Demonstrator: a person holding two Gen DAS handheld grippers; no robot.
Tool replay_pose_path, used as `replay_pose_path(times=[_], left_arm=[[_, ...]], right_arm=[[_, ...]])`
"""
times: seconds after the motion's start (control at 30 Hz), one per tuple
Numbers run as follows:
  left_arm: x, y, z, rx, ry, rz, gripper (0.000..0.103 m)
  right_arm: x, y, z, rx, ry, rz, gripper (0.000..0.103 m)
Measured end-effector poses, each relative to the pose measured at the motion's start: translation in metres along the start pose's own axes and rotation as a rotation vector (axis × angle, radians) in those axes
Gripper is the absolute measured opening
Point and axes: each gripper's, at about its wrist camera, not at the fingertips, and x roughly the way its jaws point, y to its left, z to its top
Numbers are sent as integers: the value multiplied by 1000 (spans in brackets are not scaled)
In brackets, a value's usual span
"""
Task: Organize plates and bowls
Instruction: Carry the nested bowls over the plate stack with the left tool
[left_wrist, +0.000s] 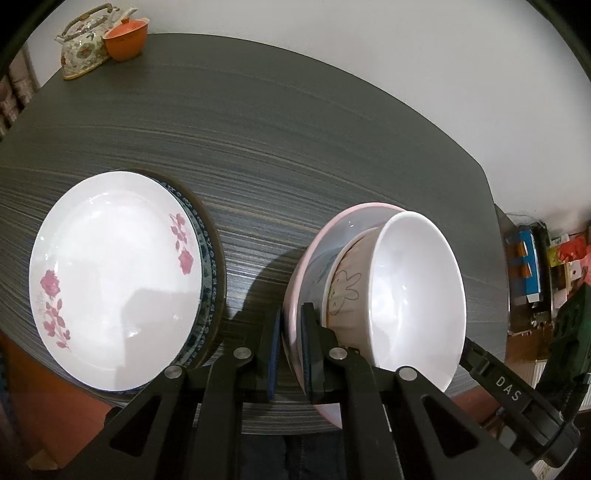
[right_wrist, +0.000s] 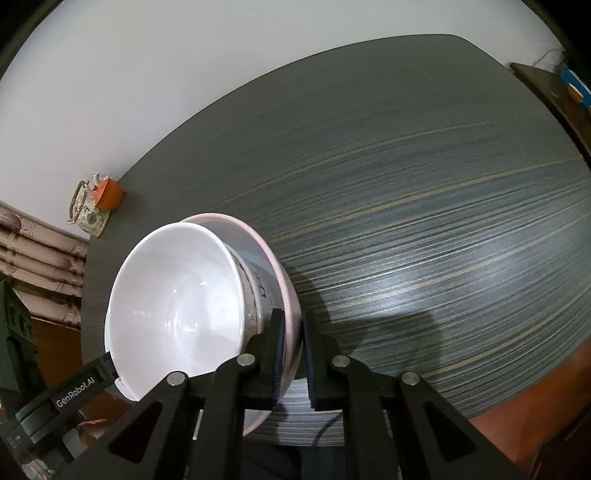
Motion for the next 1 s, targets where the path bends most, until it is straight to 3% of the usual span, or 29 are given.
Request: replay_pose_path(times=[0.5, 1.0], left_arm=[[-30, 9, -4, -49, -66, 24, 6], [-71, 56, -2, -155, -158, 60, 6]], right_arm=[[-11, 47, 3, -80, -12, 25, 11], [-7, 128, -2, -207, 17, 73, 11]])
